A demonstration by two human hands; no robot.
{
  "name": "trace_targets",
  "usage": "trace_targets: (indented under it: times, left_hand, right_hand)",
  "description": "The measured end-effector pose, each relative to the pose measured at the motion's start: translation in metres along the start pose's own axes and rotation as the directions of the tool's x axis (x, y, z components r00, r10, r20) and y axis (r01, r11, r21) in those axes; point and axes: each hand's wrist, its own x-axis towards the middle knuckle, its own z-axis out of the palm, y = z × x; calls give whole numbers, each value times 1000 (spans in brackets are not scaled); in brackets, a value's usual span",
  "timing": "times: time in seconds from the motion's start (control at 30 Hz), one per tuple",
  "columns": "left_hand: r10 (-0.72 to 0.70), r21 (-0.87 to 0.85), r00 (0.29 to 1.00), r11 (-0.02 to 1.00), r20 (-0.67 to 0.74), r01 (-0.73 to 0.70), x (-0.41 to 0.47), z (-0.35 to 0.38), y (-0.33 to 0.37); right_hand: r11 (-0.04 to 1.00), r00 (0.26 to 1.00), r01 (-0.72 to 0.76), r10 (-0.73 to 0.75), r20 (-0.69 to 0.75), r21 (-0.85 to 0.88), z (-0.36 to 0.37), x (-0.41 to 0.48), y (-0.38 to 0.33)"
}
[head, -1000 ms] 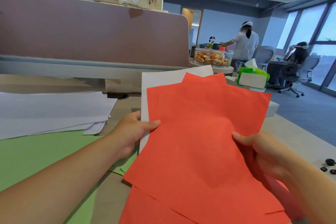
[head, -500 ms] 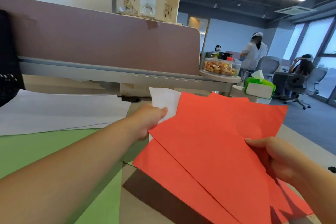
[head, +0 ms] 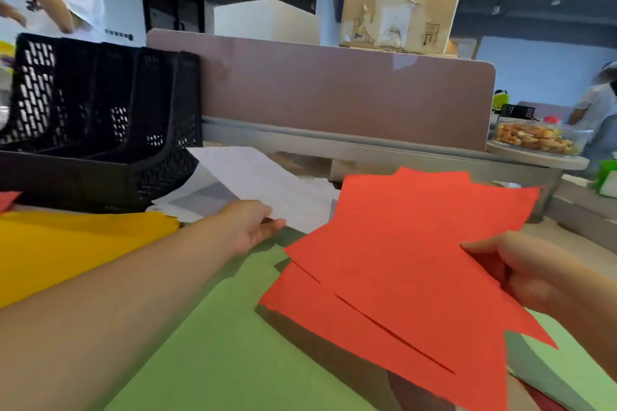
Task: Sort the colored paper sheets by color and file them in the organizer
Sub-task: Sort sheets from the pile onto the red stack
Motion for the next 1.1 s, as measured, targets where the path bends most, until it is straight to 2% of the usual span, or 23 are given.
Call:
trace_targets:
  times: [0.07,0.13,0.17,0.23,0.3,0.37,0.4,0.47,0.53,0.6,0.67,0.73,0.8,0.87,0.93,1.03,1.1]
  left_hand:
    - [-36,-77,998,996,41,39,9,-3,1]
    - [-57,-66,997,996,57,61,18,-5,1]
    - [-64,0,997,998,51,64,19,-5,1]
    - [-40,280,999,959,30,29,15,-6,3]
    - [56,560,997,825,52,-76,8,-5,5]
    - [135,651,978,730,160,-208,-3,0,8]
    - [132,641,964,725,230,-252,-10,3,10]
    - [66,566,935,780,349,-266,-25,8,15]
    - [43,496,915,830,401,-256,-38,7,18]
    - [127,442,917,845,378,-300,-46,1,20]
    - [289,367,900,839,326,-402,-55,-6,23]
    - [512,327,829,762,225,-559,-66,-14,29]
    - [680,333,720,653,136,-680,-75,-20,35]
    - [732,295,672,621,115,-727,-83,-23,39]
    - [744,274,658,613,118,-742,-90,-26,39]
    - [732,236,668,631,134,-739,-97,-28,34]
    - [703,208,702,675,111,-708,-98,-31,28]
  right_hand:
    - [1000,1000,-17,17,-7,-5,8,9,3]
    - [1000,1000,-17,17,-12,-5,11,17,7]
    - [1000,1000,-16,16,-9,-6,12,21,8]
    - [1000,1000,-24,24,9,12,15,20,8]
    - [1000,999,-2,1,33,26,18,16,5]
    - [997,997,61,-62,42,41,23,10,-3]
    - [994,993,97,-100,55,53,27,4,-8]
    - [979,977,188,-194,87,79,38,-11,-18]
    - [941,939,323,-332,88,100,49,-24,-25]
    - [881,879,462,-470,81,103,59,-35,-31]
    - [823,817,564,-568,96,70,68,-47,-35]
    - [776,767,630,-627,140,22,76,-57,-38]
    - [739,732,674,-665,146,-15,82,-64,-39]
    - [704,701,710,-704,114,-17,88,-68,-40]
    - [668,665,744,-741,89,1,92,-73,-39]
    - [633,627,772,-774,89,59,94,-80,-36]
    - [628,623,774,-778,78,80,94,-83,-31]
